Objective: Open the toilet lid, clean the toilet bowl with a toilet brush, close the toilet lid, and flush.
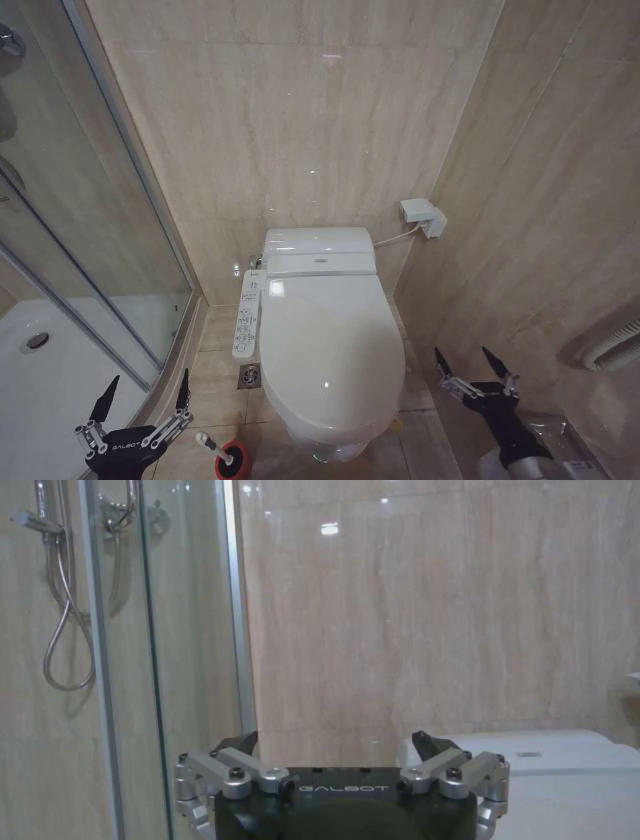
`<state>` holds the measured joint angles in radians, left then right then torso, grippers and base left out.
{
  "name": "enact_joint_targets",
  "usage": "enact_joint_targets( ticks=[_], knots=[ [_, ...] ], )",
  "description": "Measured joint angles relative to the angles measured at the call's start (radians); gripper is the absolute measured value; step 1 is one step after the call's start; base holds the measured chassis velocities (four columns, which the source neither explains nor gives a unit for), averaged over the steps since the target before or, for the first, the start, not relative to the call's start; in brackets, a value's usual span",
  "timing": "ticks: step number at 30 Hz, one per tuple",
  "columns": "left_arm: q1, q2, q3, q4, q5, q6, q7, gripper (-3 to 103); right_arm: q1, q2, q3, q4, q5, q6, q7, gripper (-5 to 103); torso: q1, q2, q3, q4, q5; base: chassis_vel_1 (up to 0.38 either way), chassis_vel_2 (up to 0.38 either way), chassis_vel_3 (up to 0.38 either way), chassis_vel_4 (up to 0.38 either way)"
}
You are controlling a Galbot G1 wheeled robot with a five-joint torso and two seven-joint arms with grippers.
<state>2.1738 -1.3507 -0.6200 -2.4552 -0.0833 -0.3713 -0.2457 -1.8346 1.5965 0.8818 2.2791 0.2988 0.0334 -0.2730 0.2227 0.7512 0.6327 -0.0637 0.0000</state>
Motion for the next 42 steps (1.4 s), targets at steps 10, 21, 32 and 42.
enact_joint_targets(
  ticks=[10,21,32,42],
  knots=[
    [0.000,0.000,0.000,0.000,0.000,0.000,0.000,100,-0.036,0.014,-0.091,0.084,-0.013,0.012,0.059,100,0.000,0.000,0.000,0.0001,-0.0002,0.000,0.000,0.000,0.000],
    [0.000,0.000,0.000,0.000,0.000,0.000,0.000,100,-0.029,0.010,-0.120,0.115,0.010,-0.014,0.089,100,0.000,0.000,0.000,0.0001,-0.0002,0.000,0.000,0.000,0.000],
    [0.000,0.000,0.000,0.000,0.000,0.000,0.000,100,-0.021,0.008,-0.138,0.084,0.011,-0.017,0.083,100,0.000,0.000,0.000,0.0001,-0.0001,0.000,0.000,0.000,0.000],
    [0.000,0.000,0.000,0.000,0.000,0.000,0.000,100,-0.020,0.008,-0.138,0.083,0.011,-0.018,0.082,100,0.000,0.000,0.000,0.0001,-0.0001,0.000,0.000,0.000,0.000]
  ],
)
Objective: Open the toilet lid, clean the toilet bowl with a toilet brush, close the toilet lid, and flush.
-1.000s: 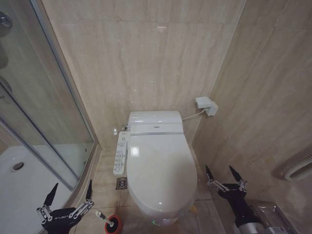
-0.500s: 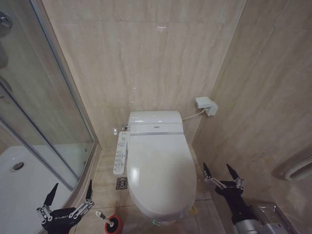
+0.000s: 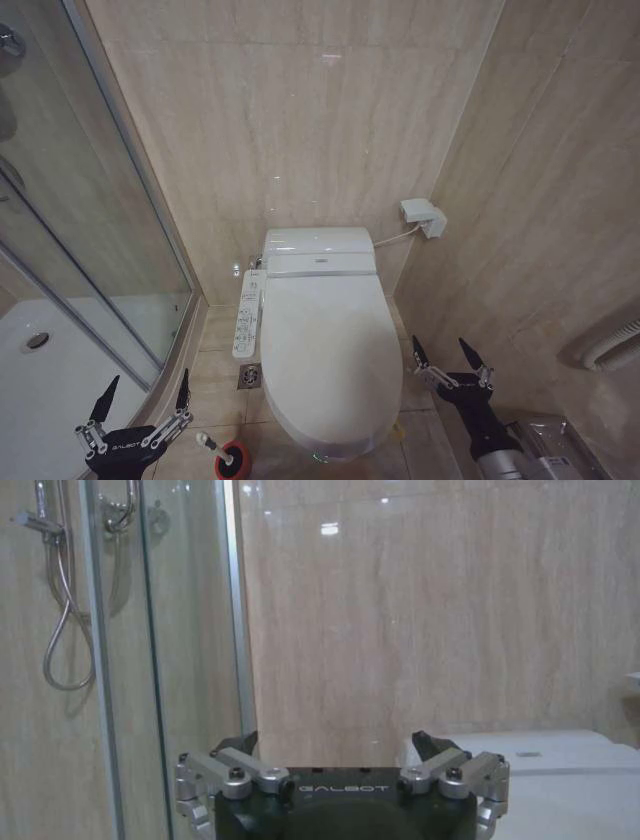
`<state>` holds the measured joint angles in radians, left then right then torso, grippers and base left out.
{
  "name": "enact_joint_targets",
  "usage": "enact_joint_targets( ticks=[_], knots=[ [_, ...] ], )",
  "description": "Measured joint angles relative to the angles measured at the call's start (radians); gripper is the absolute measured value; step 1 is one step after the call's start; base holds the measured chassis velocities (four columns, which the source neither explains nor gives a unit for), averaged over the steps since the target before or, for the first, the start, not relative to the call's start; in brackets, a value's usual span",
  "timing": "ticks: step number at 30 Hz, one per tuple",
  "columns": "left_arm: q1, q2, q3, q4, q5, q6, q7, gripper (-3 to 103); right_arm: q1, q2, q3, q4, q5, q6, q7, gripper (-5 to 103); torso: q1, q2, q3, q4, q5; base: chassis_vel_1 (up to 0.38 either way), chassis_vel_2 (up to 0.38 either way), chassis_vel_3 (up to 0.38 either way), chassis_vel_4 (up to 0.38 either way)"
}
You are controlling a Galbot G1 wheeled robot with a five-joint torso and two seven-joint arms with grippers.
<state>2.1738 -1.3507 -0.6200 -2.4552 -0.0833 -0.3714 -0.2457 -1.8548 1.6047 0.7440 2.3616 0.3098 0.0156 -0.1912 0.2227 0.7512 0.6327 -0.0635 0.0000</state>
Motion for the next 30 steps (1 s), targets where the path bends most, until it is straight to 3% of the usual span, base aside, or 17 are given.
enact_joint_targets(
  ticks=[30],
  knots=[
    [0.000,0.000,0.000,0.000,0.000,0.000,0.000,100,0.000,0.000,0.001,0.000,0.000,0.000,-0.001,100,0.000,0.000,0.000,0.0000,0.0000,0.000,0.000,0.000,0.000]
  ],
)
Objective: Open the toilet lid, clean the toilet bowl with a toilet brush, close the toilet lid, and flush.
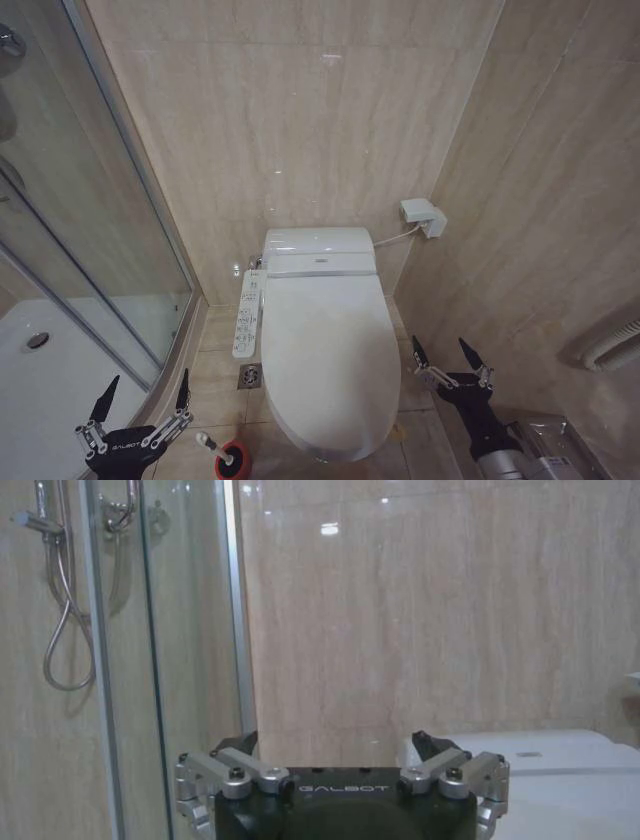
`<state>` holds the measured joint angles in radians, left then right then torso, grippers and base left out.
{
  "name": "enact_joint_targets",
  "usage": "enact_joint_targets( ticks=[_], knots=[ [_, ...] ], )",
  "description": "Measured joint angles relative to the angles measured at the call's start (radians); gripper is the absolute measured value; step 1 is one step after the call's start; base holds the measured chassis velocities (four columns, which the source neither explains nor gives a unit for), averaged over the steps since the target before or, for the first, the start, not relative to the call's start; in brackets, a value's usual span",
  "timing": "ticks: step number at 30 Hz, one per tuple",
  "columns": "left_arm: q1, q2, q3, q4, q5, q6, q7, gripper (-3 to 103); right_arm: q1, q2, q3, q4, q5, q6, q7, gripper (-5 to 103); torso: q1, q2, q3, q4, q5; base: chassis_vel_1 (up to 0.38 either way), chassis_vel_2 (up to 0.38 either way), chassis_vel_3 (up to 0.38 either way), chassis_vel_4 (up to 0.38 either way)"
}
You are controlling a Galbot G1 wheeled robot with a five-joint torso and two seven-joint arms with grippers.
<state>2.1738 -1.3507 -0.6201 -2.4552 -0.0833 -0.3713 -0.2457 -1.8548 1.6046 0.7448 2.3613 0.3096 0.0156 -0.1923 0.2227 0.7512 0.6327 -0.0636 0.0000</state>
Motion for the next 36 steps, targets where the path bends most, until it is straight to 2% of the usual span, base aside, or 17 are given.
enact_joint_targets(
  ticks=[36],
  knots=[
    [0.000,0.000,0.000,0.000,0.000,0.000,0.000,100,0.000,0.000,0.000,0.000,0.000,0.000,0.000,100,0.000,0.000,0.000,0.0000,0.0000,0.000,0.000,0.000,0.000]
  ],
)
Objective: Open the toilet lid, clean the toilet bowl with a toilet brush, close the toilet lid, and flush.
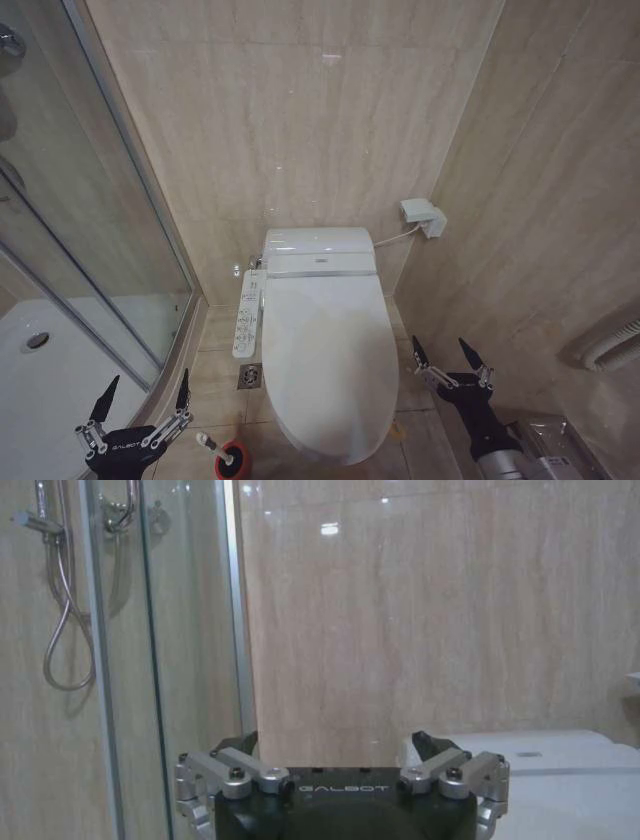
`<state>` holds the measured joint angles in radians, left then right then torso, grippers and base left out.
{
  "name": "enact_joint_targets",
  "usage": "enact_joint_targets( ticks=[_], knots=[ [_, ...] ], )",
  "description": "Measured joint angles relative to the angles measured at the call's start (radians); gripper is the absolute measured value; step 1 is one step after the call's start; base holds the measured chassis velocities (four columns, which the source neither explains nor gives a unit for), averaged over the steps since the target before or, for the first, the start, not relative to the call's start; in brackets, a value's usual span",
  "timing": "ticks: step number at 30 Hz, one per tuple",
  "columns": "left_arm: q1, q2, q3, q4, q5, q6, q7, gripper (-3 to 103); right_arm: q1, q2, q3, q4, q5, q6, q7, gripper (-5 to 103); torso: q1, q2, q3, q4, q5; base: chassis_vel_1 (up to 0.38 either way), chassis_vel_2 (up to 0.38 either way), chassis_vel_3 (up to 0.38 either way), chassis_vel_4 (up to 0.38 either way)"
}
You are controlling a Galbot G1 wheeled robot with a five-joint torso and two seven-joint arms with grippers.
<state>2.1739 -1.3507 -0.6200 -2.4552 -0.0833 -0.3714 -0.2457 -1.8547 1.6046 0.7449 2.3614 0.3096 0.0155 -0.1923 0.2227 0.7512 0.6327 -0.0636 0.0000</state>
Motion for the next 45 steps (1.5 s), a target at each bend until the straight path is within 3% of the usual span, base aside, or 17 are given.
enact_joint_targets(
  ticks=[38,43,45],
  knots=[
    [-0.008,0.001,0.000,0.005,-0.002,0.004,0.001,100,0.000,0.000,0.000,0.000,0.000,0.000,0.000,100,0.000,0.000,0.000,0.0001,0.0001,0.000,0.000,0.000,0.000],
    [-0.103,0.023,0.002,0.072,-0.041,0.079,0.022,100,0.000,0.000,0.000,0.000,0.000,0.000,0.000,100,0.000,0.000,0.000,0.0000,0.0000,0.000,0.000,0.000,0.000],
    [-0.193,0.044,0.004,0.135,-0.078,0.149,0.043,100,0.000,0.000,0.000,0.000,0.000,0.000,0.000,100,0.000,0.000,0.000,0.0000,-0.0002,0.000,0.000,0.000,0.000]
  ],
)
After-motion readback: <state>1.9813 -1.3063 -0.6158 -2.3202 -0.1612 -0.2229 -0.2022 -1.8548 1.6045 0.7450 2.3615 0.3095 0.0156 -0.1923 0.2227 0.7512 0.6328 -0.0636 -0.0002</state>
